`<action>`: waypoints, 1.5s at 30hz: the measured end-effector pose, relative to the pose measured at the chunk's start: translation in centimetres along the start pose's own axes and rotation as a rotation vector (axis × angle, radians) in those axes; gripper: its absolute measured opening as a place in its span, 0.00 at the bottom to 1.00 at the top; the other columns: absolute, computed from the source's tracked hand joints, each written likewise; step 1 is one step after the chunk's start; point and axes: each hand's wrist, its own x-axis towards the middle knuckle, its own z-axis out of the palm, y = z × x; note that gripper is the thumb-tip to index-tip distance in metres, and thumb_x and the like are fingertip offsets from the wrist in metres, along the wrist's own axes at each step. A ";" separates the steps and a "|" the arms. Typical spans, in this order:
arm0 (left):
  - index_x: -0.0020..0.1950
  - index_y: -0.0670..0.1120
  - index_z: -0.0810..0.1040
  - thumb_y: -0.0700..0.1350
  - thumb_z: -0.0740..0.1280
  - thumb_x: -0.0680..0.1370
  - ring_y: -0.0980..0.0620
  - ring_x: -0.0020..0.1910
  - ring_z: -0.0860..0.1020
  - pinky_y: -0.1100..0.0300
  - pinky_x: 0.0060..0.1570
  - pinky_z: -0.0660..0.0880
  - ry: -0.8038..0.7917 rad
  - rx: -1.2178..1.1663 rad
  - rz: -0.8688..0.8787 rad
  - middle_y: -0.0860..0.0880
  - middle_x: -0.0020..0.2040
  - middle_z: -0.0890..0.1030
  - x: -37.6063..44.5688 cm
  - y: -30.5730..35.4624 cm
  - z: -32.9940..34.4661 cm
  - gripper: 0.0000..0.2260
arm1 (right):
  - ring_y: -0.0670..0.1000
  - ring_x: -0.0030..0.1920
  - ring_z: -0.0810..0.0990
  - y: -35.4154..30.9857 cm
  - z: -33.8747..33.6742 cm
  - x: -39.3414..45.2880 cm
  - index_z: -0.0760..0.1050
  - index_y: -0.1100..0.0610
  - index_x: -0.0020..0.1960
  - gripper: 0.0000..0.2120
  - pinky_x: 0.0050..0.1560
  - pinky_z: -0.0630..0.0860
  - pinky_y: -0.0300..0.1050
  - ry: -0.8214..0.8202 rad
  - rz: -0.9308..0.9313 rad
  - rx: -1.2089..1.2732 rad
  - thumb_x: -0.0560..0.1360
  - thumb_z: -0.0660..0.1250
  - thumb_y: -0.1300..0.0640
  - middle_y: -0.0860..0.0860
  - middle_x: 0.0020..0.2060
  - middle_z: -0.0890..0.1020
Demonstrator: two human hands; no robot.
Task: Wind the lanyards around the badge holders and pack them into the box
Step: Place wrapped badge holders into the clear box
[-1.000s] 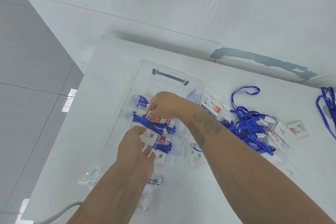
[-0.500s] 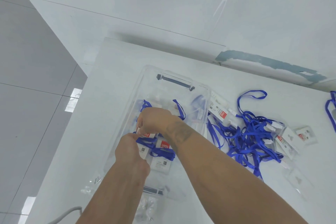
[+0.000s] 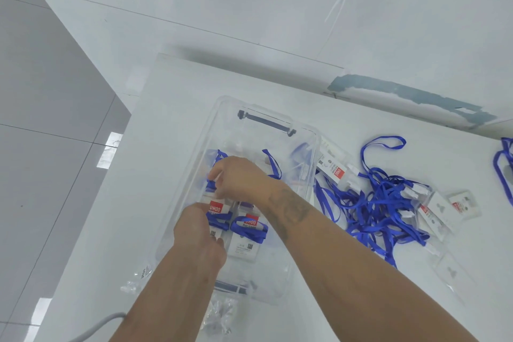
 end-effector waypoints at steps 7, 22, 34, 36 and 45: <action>0.44 0.44 0.72 0.39 0.64 0.78 0.50 0.40 0.73 0.58 0.46 0.72 -0.107 0.027 0.108 0.47 0.41 0.72 -1.5 -0.5 -0.4 0.03 | 0.50 0.58 0.79 0.4 -3.4 -4.3 0.79 0.53 0.63 0.16 0.57 0.74 0.40 0.122 0.000 0.171 0.77 0.65 0.61 0.49 0.59 0.81; 0.51 0.53 0.80 0.41 0.65 0.79 0.52 0.45 0.83 0.59 0.44 0.80 -0.319 0.498 1.045 0.53 0.45 0.85 -6.1 -6.6 0.6 0.07 | 0.40 0.43 0.81 8.5 -5.4 -19.0 0.82 0.47 0.50 0.04 0.41 0.74 0.28 0.689 -0.114 0.657 0.78 0.68 0.54 0.40 0.43 0.84; 0.52 0.57 0.78 0.43 0.66 0.79 0.62 0.47 0.79 0.76 0.42 0.70 -0.445 0.730 1.245 0.65 0.47 0.82 -6.1 -11.0 1.5 0.08 | 0.42 0.49 0.83 12.8 -3.4 -24.5 0.81 0.46 0.51 0.05 0.53 0.77 0.37 0.915 0.003 0.777 0.79 0.66 0.54 0.41 0.45 0.85; 0.52 0.57 0.77 0.43 0.66 0.79 0.63 0.47 0.79 0.76 0.42 0.71 -0.472 0.765 1.251 0.65 0.47 0.81 -5.9 -11.9 1.6 0.08 | 0.45 0.49 0.83 14.1 -2.9 -25.7 0.81 0.46 0.50 0.06 0.55 0.78 0.44 0.963 0.049 0.805 0.79 0.66 0.55 0.42 0.45 0.85; 0.52 0.60 0.76 0.47 0.65 0.78 0.63 0.43 0.78 0.65 0.40 0.75 -0.473 0.933 1.196 0.66 0.46 0.79 -5.5 -18.1 5.3 0.07 | 0.47 0.42 0.83 24.7 -2.5 -30.8 0.81 0.47 0.48 0.07 0.49 0.79 0.47 1.080 0.227 0.804 0.79 0.66 0.57 0.43 0.39 0.85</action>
